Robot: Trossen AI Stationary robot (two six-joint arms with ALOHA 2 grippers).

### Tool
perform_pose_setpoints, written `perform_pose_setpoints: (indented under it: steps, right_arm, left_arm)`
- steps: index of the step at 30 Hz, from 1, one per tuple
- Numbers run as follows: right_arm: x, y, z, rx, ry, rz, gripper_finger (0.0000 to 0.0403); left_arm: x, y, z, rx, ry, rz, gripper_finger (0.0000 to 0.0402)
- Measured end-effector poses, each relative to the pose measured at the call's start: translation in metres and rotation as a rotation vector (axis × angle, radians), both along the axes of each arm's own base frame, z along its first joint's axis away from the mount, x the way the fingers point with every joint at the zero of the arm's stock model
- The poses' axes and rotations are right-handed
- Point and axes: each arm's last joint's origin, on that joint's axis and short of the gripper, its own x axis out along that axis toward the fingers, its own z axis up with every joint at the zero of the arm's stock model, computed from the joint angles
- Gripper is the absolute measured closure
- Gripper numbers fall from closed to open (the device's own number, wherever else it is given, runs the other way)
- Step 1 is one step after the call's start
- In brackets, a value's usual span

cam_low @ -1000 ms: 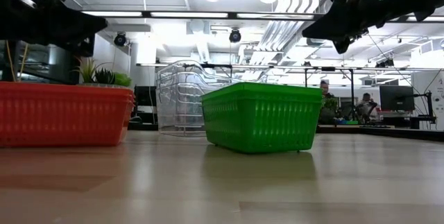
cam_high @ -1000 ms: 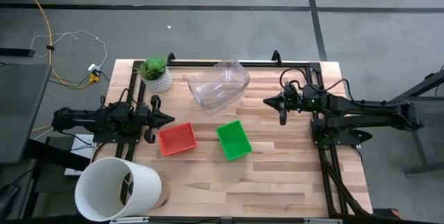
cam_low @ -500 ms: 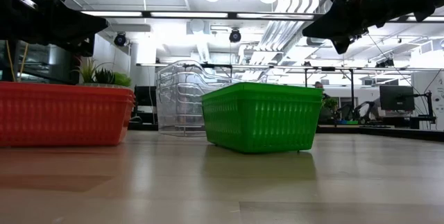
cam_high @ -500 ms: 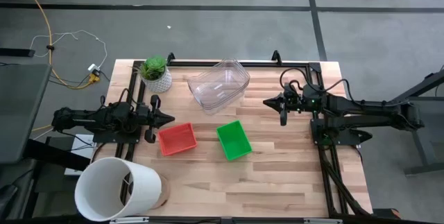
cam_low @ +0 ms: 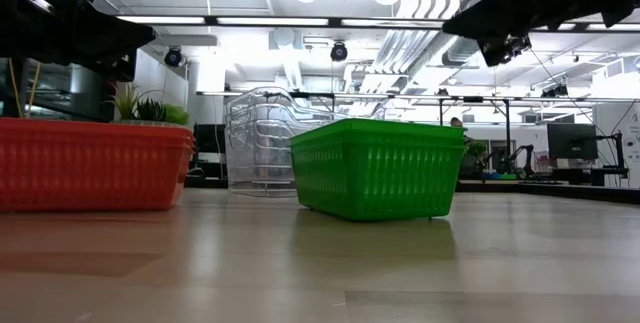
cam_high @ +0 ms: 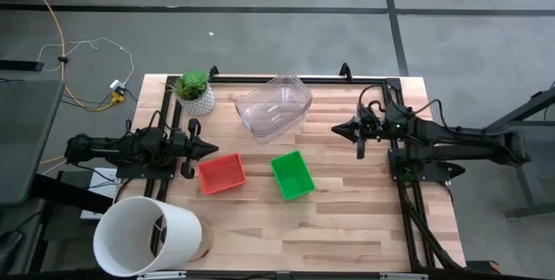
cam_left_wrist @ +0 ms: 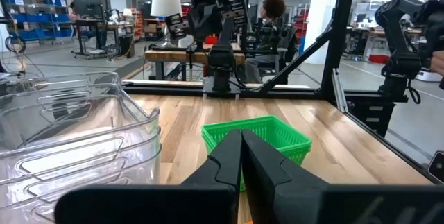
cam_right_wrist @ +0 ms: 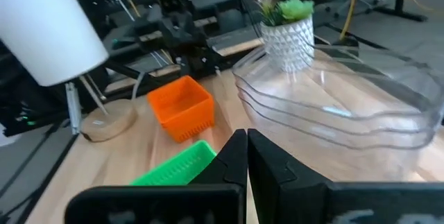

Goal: Stack baskets by color
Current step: Return to Home Position

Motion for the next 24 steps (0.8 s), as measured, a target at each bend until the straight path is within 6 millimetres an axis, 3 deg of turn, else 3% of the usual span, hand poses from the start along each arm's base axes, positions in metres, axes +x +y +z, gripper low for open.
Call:
perform_pose_setpoints:
  steps: [14, 24]
  right_arm:
    - [-0.022, 0.021, 0.011, -0.052, -0.056, 0.084, 0.0403]
    - [-0.024, 0.029, 0.012, -0.057, -0.065, 0.081, 0.0403]
  left_arm:
    - [0.000, 0.000, 0.000, 0.000, 0.000, 0.000, 0.0401]
    - [0.000, 0.000, 0.000, 0.000, 0.000, 0.000, 0.0401]
